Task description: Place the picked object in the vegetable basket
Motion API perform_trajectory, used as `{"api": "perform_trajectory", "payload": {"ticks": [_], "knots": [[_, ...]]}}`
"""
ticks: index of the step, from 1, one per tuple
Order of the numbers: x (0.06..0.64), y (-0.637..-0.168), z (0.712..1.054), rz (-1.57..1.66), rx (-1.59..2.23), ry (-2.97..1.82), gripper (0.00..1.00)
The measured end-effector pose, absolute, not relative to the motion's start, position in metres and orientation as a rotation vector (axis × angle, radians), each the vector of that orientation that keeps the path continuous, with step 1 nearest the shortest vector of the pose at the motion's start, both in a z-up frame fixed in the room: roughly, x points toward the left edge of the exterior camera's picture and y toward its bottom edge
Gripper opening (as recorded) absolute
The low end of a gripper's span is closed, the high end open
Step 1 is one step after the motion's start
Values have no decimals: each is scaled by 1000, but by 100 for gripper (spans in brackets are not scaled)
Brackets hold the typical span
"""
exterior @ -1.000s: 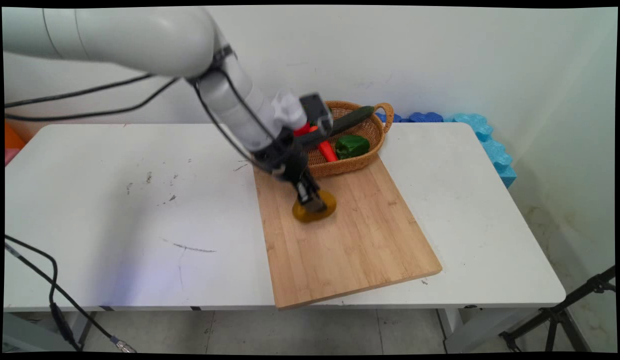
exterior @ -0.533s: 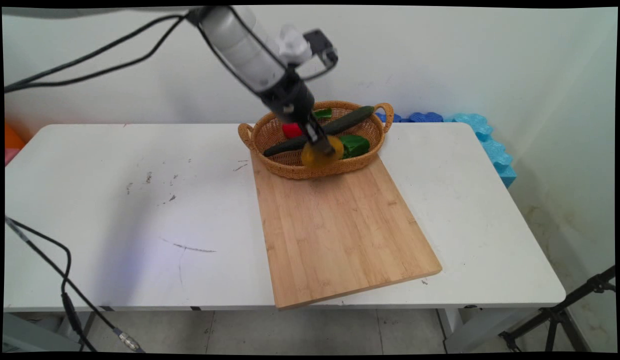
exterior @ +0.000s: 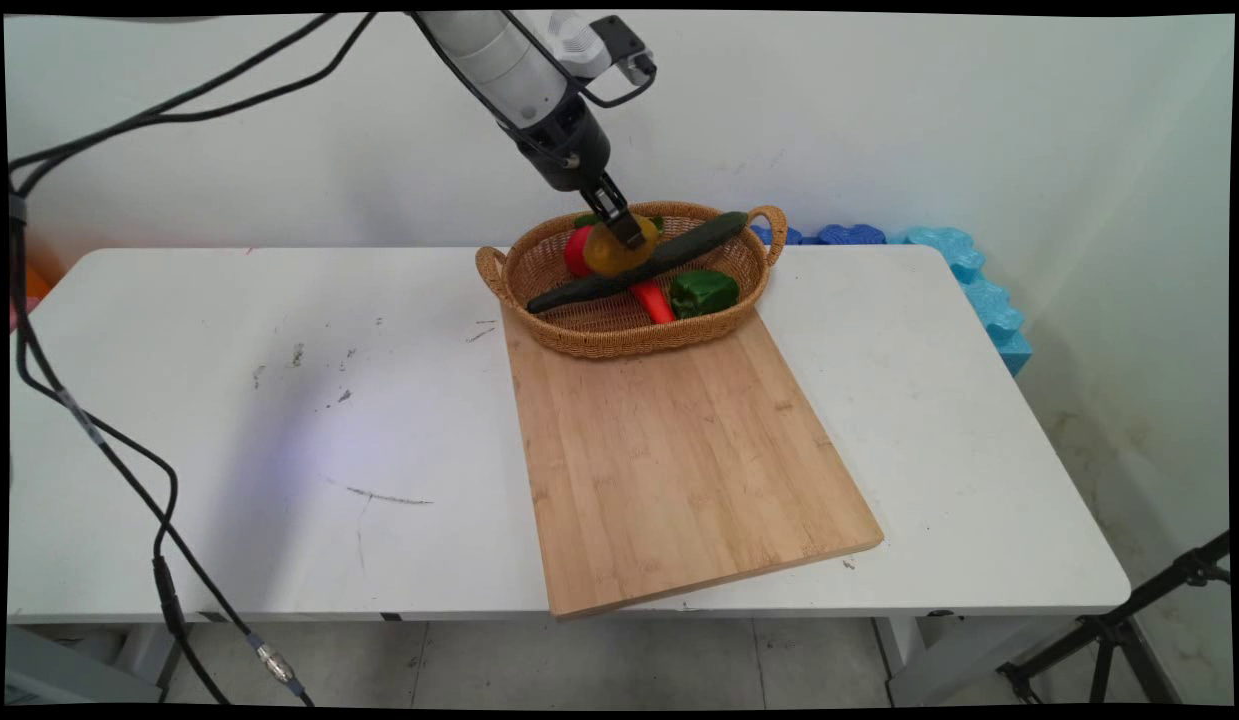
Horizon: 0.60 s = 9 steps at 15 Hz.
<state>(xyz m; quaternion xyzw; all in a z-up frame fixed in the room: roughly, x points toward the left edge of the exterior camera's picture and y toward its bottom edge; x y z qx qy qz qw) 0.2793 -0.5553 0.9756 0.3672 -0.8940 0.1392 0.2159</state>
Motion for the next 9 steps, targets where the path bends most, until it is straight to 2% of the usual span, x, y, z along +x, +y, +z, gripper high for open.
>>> {"api": "perform_trajectory", "payload": {"ticks": [9], "knots": [[283, -571, 921, 267, 1077, -2482, 0]]}}
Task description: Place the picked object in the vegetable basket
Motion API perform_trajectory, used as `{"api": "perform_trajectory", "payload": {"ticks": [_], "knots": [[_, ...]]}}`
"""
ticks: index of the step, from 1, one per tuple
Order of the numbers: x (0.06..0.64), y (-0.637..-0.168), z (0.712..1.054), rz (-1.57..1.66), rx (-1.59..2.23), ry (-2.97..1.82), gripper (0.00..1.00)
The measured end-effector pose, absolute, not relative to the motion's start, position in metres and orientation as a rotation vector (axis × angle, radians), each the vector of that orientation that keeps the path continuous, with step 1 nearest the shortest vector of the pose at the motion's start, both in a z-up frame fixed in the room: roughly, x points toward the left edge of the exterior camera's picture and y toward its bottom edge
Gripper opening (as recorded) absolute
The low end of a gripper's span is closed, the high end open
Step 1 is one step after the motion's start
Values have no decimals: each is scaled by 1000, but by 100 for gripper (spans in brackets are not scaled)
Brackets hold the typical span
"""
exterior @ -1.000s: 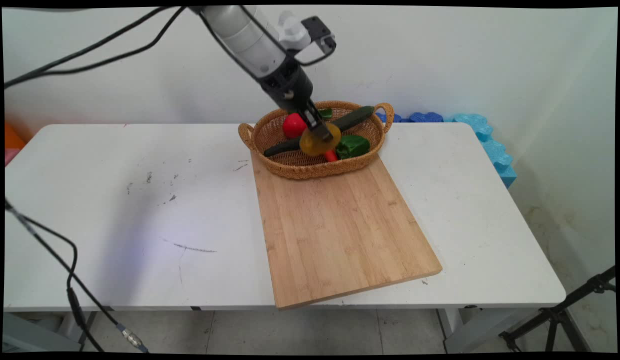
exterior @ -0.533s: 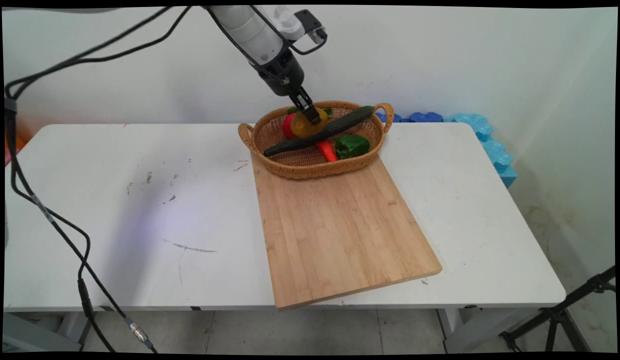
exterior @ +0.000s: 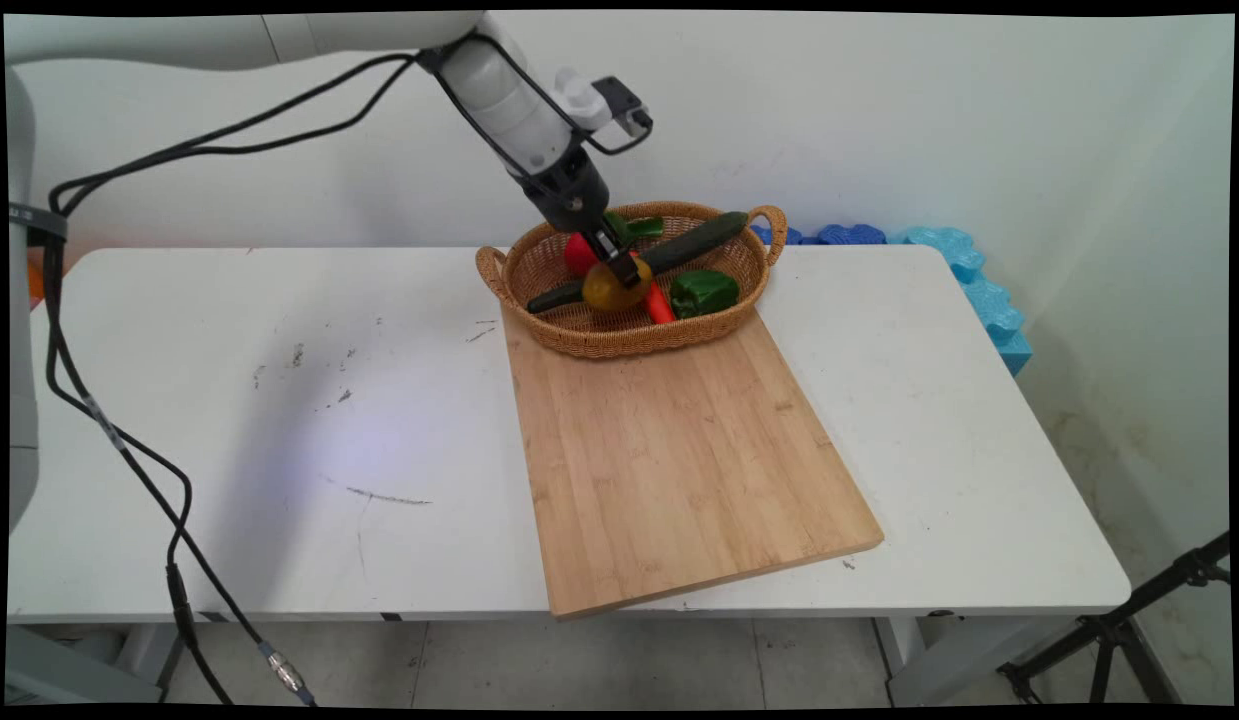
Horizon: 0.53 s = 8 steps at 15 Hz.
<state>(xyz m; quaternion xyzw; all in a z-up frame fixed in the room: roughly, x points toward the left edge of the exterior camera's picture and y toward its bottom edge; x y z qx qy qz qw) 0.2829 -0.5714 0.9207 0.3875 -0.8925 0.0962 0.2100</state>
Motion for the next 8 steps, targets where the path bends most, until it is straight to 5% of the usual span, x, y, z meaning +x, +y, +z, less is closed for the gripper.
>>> {"api": "perform_trajectory", "payload": {"ticks": [7, 8], "knots": [[279, -573, 901, 226, 1045, -2482, 0], [279, -573, 899, 229, 1040, -2479, 100]]}}
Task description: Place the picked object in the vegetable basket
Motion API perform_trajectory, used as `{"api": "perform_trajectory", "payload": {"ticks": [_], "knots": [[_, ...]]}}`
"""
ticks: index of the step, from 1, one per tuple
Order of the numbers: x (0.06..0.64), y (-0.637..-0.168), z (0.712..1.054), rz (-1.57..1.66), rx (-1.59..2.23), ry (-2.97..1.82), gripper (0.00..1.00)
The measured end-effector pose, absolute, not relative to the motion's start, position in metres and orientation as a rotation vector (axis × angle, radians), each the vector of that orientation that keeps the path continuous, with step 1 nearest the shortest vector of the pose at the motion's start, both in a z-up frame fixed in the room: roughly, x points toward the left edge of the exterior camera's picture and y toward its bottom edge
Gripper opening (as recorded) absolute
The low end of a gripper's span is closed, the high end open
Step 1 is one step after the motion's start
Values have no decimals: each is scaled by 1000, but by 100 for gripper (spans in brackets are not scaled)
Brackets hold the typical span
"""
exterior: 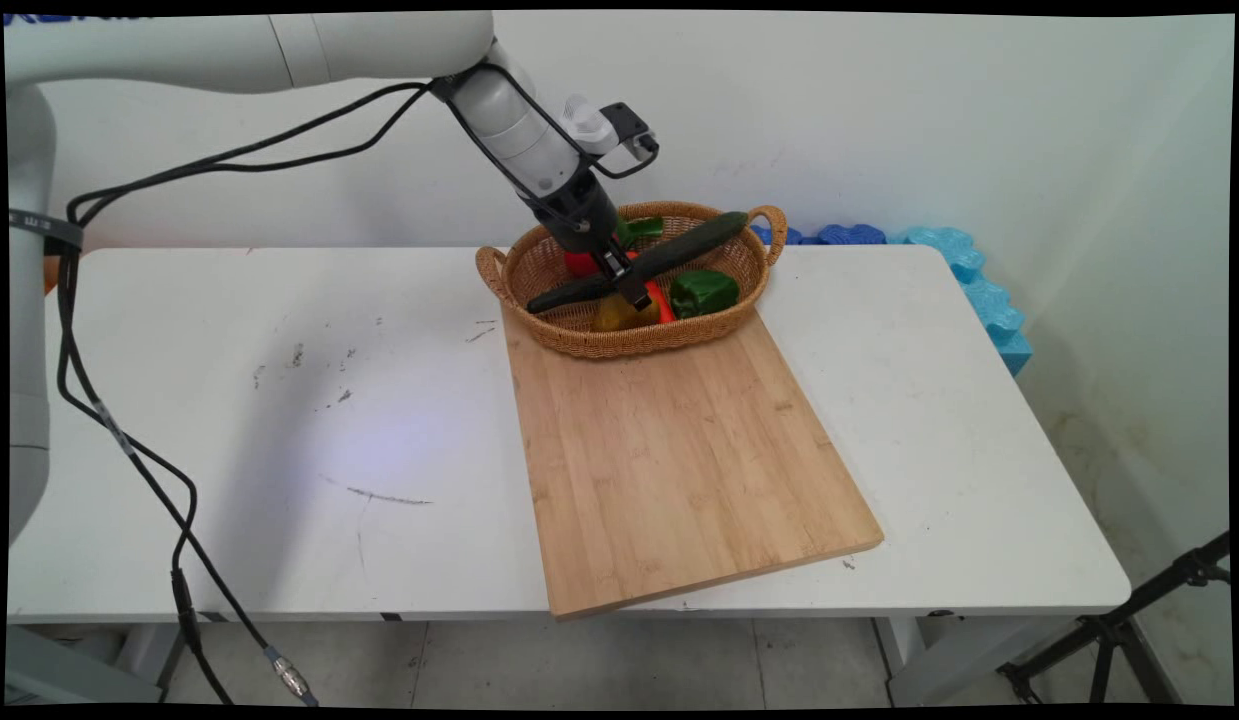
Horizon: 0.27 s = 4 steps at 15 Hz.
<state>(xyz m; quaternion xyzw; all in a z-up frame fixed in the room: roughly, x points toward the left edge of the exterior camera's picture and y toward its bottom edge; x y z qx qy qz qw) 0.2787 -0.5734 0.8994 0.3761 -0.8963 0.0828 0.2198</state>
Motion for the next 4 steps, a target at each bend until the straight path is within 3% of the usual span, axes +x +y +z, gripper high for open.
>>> {"api": "perform_trajectory", "payload": {"ticks": [4], "knots": [[278, -572, 902, 238, 1013, -2464, 100]]}}
